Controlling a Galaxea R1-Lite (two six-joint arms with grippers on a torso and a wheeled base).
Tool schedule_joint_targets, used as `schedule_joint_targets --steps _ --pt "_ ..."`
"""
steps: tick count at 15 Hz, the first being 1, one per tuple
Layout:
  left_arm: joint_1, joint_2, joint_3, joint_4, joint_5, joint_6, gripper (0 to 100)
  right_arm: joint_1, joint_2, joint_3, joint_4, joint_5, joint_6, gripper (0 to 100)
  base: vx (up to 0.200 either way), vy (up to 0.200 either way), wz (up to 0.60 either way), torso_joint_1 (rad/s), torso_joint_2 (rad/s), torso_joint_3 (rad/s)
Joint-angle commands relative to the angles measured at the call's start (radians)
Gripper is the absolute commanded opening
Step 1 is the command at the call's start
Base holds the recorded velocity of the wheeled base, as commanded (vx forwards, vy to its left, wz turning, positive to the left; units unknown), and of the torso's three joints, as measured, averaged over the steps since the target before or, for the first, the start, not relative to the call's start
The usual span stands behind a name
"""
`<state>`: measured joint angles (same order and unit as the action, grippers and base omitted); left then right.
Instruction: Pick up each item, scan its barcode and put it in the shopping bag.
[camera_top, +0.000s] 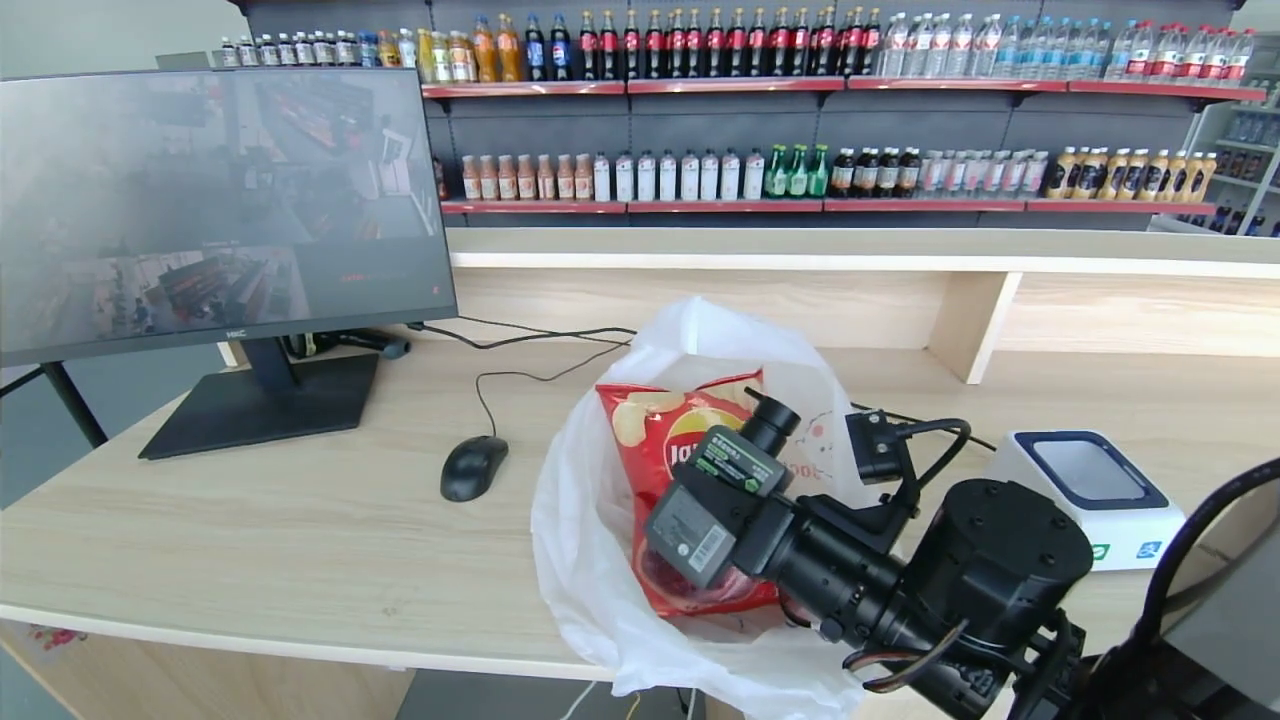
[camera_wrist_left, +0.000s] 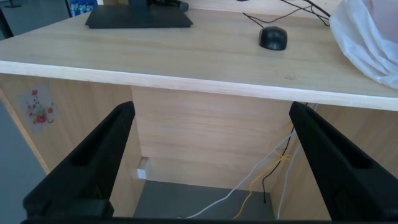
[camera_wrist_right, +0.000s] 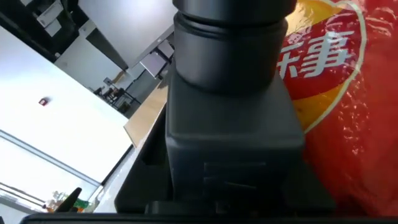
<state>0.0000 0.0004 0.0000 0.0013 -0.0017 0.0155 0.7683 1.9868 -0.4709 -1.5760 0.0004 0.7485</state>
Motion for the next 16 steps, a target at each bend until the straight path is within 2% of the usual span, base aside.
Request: schedule_joint_targets --steps 1,4,13,14,16 --pt "0.000 0.000 0.000 0.000 0.000 0.000 100 -0.001 0.010 0.008 0.005 -0.002 -0.011 0 0.000 0.000 0.00 0.000 0.00 0.000" --pt "0.000 0.000 0.000 0.000 0.000 0.000 100 -0.006 0.010 0.003 0.005 0.001 -0.054 0 0.000 0.000 0.00 0.000 0.00 0.000" --pt "0.000 0.000 0.000 0.000 0.000 0.000 100 -0.017 0.010 0.005 0.005 -0.008 -0.051 0 0.000 0.000 0.00 0.000 0.00 0.000" --pt "0.000 0.000 0.000 0.000 0.000 0.000 100 -0.020 0.010 -0.003 0.005 -0.008 -0.047 100 0.000 0.000 0.00 0.000 0.00 0.000" --pt "0.000 0.000 0.000 0.000 0.000 0.000 100 -0.023 0.009 -0.005 0.005 -0.008 -0.047 100 0.000 0.000 0.00 0.000 0.00 0.000"
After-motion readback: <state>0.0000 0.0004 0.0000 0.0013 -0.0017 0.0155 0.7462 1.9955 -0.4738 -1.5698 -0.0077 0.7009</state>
